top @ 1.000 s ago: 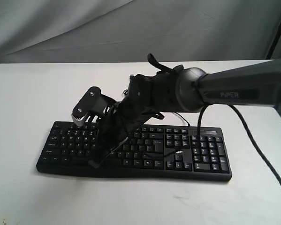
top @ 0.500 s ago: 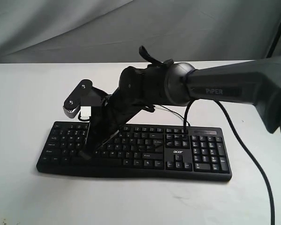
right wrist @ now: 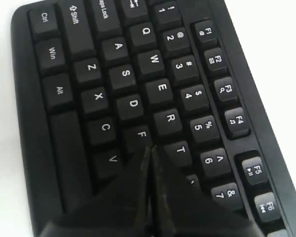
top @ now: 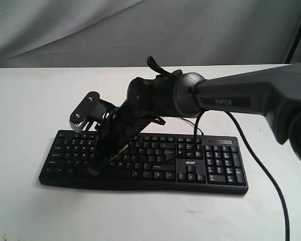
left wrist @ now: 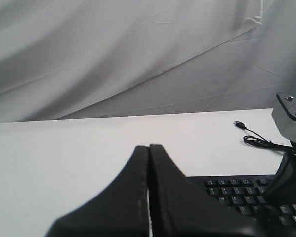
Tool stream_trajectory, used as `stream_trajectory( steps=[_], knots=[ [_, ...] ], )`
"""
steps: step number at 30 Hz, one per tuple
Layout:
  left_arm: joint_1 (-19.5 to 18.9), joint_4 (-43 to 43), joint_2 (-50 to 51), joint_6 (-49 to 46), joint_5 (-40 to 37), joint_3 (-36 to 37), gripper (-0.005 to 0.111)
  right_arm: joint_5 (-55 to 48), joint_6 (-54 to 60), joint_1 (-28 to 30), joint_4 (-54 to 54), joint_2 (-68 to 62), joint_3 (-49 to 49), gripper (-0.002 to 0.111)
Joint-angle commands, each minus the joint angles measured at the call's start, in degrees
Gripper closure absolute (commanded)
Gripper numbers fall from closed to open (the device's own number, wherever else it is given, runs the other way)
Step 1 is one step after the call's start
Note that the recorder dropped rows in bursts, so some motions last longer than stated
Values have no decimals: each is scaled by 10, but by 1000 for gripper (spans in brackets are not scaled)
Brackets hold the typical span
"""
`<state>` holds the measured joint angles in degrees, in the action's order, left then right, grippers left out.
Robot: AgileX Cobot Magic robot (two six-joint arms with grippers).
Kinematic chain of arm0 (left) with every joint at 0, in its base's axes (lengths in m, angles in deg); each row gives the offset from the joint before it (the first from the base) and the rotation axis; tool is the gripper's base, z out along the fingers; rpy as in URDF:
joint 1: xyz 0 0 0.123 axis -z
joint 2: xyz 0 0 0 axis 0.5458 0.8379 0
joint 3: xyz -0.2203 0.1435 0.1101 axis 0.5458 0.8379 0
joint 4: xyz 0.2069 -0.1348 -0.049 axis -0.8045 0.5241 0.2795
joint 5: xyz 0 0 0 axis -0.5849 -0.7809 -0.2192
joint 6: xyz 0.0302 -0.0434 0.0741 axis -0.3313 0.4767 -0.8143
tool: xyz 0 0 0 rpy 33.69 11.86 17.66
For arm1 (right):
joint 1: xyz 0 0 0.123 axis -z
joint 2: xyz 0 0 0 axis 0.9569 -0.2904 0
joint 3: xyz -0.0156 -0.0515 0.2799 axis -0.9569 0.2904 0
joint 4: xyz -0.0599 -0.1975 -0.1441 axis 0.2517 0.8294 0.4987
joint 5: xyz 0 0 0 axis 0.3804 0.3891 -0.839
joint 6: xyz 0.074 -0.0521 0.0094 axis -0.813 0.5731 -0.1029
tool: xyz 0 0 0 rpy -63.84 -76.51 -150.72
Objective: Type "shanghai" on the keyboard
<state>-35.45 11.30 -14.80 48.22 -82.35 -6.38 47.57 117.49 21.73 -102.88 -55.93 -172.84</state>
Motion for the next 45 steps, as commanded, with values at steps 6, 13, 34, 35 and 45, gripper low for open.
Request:
stream_trajectory(
  steps=[6,13,34,35,45],
  knots=[
    [4,0,-1,2,3,1,107,13,5,0,-1,1,-4,108],
    [4,0,-1,2,3,1,107,21,7,0,-1,-2,-4,108],
    [4,0,-1,2,3,1,107,23,20,0,-14,-11,-4,108],
    [4,0,-1,2,3,1,107,23,20,0,-14,-11,-4,108],
    [4,0,-1,2,3,1,107,21,20,0,-14,-11,-4,108]
  ],
)
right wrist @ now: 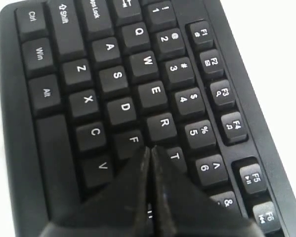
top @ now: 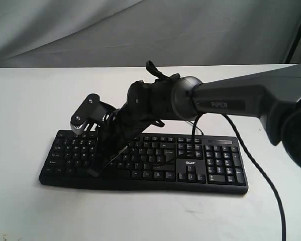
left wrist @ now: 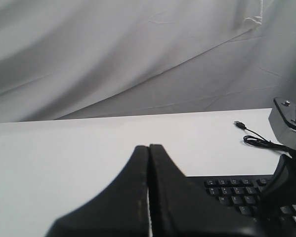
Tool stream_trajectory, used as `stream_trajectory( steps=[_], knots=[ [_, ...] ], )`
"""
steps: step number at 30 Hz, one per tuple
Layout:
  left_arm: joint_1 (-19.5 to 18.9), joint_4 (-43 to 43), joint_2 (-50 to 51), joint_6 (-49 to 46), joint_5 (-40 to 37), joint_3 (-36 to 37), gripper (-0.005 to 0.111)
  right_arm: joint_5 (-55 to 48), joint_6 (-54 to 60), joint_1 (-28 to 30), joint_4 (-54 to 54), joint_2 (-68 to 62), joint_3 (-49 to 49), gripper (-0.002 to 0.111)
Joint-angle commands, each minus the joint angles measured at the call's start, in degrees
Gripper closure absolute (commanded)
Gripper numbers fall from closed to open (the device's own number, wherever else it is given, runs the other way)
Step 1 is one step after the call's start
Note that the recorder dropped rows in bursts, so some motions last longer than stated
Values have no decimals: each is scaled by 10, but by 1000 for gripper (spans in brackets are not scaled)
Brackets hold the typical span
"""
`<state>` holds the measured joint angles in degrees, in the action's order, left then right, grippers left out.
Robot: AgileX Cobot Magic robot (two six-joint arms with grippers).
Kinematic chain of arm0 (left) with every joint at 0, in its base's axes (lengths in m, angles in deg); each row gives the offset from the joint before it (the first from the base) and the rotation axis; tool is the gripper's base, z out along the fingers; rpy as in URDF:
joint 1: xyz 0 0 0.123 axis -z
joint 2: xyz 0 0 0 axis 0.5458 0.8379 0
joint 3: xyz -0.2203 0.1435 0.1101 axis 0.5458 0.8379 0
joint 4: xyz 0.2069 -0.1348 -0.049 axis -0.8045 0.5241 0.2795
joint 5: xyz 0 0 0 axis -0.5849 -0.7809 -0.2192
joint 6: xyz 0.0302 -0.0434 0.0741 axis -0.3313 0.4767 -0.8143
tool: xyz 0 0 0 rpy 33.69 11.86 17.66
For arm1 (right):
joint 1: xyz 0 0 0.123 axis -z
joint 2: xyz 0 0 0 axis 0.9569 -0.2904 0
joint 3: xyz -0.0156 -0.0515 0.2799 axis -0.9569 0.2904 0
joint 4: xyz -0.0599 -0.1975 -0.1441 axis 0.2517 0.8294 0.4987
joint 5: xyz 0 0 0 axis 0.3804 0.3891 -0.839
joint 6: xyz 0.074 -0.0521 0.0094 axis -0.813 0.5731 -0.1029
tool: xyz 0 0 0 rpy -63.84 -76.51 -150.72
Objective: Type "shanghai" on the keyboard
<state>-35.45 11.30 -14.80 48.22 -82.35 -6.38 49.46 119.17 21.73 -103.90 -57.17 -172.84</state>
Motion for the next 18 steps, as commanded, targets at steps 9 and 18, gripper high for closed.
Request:
stream_trajectory(
  steps=[9,18],
  knots=[
    [4,0,-1,2,3,1,107,1,3,0,-6,1,-4,108],
    [4,0,-1,2,3,1,107,-2,3,0,-13,-13,-4,108]
  ],
)
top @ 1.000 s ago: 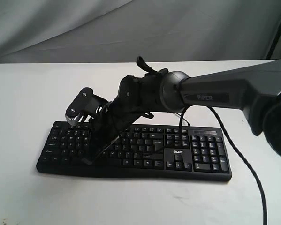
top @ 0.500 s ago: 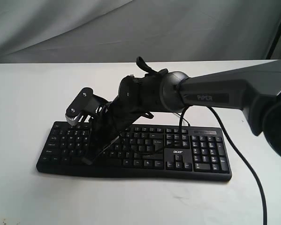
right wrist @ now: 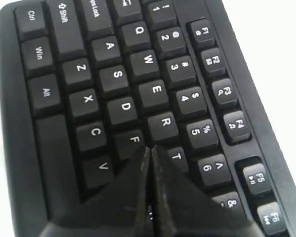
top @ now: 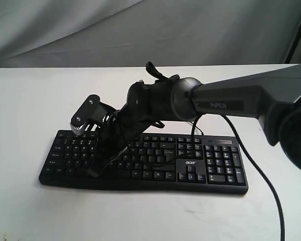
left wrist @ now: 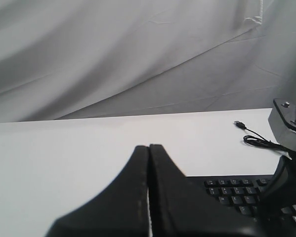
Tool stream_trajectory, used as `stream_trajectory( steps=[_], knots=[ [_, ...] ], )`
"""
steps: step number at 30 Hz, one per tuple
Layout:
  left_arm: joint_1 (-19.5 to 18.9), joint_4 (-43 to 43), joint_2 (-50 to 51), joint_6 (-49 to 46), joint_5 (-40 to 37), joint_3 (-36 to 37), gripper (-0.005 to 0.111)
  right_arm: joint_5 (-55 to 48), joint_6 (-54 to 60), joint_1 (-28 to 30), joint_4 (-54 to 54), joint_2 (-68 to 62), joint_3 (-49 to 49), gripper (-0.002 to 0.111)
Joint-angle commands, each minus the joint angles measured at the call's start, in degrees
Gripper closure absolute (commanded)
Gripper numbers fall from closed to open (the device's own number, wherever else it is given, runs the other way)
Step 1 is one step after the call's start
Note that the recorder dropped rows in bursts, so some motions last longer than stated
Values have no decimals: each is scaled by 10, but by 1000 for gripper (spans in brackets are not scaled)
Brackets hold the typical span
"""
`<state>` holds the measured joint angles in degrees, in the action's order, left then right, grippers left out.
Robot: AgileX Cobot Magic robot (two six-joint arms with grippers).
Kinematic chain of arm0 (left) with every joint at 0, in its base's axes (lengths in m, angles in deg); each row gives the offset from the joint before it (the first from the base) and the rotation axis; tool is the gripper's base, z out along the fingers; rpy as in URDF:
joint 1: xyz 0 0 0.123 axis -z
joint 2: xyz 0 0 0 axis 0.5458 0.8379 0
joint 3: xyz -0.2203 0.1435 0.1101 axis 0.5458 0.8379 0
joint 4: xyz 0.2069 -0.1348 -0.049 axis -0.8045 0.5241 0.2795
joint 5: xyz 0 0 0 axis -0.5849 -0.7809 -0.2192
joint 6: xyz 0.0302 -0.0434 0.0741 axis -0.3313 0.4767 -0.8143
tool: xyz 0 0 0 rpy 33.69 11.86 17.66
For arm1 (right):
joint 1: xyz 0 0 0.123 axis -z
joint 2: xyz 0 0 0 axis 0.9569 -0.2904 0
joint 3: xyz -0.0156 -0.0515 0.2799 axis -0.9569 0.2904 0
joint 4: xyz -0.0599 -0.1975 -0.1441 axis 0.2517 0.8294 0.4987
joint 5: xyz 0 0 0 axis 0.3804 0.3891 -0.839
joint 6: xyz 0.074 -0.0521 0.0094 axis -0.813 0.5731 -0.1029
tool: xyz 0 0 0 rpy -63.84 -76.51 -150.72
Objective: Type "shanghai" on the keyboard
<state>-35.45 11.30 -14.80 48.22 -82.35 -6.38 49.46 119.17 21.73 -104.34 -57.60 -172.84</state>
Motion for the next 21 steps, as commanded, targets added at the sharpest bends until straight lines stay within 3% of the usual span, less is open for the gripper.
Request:
stream_trajectory(
  steps=[1,21],
  knots=[
    [4,0,-1,2,3,1,107,-6,3,0,-9,-7,-4,108],
    [4,0,-1,2,3,1,107,-43,-21,8,29,42,7,108]
  ],
)
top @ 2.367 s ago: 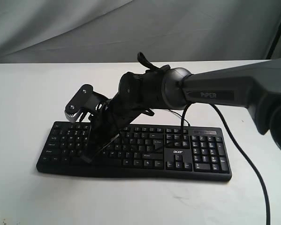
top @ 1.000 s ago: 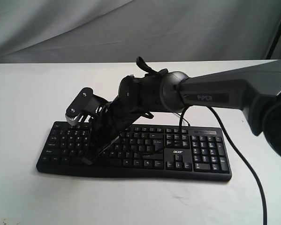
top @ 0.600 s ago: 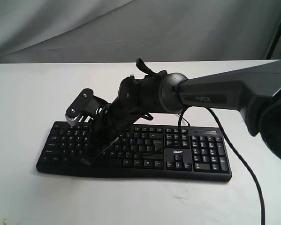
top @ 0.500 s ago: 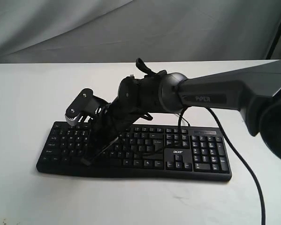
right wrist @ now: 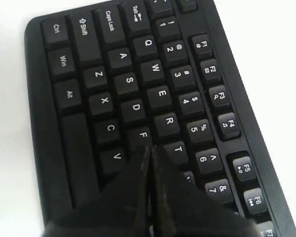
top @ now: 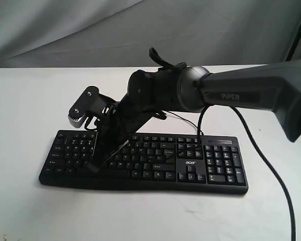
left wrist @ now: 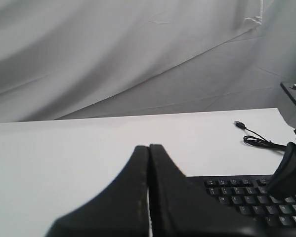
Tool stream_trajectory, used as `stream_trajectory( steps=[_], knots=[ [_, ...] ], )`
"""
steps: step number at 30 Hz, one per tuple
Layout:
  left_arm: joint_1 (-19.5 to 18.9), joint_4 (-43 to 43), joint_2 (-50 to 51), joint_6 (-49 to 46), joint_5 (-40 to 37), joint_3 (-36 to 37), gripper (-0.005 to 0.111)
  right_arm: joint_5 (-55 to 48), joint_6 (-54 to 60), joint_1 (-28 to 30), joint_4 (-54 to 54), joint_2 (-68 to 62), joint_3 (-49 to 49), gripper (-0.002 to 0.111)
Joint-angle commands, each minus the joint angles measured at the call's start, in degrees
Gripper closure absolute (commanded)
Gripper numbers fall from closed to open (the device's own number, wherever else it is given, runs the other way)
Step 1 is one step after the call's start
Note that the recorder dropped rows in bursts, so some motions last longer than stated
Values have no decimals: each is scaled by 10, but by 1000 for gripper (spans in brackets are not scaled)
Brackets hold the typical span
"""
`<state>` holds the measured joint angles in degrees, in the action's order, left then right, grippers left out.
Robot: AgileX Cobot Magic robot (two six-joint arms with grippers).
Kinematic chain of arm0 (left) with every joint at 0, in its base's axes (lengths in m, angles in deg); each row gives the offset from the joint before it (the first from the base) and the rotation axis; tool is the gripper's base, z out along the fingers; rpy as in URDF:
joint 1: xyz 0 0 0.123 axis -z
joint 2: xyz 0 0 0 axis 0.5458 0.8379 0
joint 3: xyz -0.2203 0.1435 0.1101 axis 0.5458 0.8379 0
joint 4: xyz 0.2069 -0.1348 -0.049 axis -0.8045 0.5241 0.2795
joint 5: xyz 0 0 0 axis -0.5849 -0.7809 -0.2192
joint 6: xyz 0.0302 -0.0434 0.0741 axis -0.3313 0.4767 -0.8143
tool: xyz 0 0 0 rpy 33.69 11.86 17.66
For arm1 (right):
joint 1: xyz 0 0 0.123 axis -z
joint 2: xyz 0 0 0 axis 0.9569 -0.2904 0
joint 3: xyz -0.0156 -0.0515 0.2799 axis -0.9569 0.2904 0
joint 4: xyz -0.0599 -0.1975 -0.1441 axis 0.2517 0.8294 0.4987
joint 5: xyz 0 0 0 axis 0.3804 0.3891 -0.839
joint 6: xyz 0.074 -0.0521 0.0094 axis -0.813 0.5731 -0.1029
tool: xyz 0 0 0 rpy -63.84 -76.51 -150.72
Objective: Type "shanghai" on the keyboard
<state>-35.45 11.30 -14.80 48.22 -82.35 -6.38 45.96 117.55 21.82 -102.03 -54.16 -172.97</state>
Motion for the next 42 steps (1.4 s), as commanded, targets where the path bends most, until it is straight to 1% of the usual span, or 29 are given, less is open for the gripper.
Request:
stream_trajectory(
  steps=[1,14,35,42],
  knots=[
    [4,0,-1,2,3,1,107,-6,-4,8,6,8,11,108],
    [4,0,-1,2,3,1,107,-2,-13,8,26,6,14,108],
    [4,0,-1,2,3,1,107,5,-12,8,23,-13,13,108],
    [4,0,-1,2,3,1,107,3,-12,-5,23,-3,-36,108]
  ],
)
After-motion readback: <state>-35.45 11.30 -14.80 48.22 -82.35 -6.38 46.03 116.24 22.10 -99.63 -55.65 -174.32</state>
